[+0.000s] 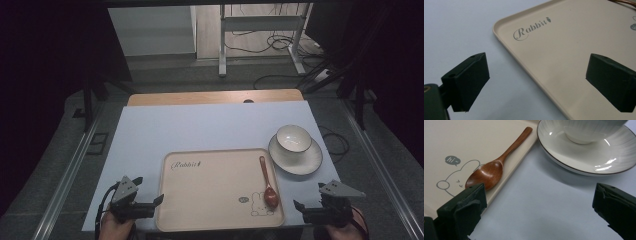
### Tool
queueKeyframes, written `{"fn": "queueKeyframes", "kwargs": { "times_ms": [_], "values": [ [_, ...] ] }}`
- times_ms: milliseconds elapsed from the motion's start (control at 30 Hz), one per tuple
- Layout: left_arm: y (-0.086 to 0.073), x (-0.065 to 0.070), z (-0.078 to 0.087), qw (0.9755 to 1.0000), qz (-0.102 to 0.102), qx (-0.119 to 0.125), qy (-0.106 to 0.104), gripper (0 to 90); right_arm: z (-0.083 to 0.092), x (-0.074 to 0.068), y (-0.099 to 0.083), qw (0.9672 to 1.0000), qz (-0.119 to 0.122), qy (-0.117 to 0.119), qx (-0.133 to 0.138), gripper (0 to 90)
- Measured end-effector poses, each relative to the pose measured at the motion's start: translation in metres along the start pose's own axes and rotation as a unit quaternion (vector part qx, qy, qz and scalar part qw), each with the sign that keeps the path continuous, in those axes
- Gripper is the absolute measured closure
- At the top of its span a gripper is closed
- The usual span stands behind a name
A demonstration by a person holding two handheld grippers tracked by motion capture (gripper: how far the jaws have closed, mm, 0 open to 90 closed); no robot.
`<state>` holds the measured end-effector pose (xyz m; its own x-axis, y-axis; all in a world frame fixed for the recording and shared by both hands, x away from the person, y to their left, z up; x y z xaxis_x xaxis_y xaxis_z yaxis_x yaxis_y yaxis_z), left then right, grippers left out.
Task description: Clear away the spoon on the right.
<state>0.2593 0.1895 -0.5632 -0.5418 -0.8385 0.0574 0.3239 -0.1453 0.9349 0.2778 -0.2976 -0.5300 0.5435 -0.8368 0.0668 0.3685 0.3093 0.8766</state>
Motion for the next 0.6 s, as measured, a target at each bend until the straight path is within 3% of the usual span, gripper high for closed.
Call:
{"fn": "queueKeyframes", "kwargs": {
  "times_ms": [300,600],
  "values": [
    [0.0,0.0,0.0,1.0,0.0,0.001,0.001,4.6,0.006,0.006,-0.01,0.9998,-0.015,-0.011,-0.003,0.0],
    [0.0,0.0,0.0,1.0,-0.002,0.001,0.001,4.7,0.007,0.007,-0.018,0.9996,-0.027,-0.007,-0.009,0.0]
  ]
}}
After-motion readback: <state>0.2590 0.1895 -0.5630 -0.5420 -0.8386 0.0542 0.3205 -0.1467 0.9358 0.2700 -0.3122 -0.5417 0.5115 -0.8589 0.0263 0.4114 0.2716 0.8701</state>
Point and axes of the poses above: each handheld gripper's, and its own axes: z roughly backward along the jaws, y roughly out of its top, x roughly to its right, the point moved 8 cm from there along -z, roughly forward along the jaws, and after that the axes turned 12 degrees about x, right-handed, at the moved point
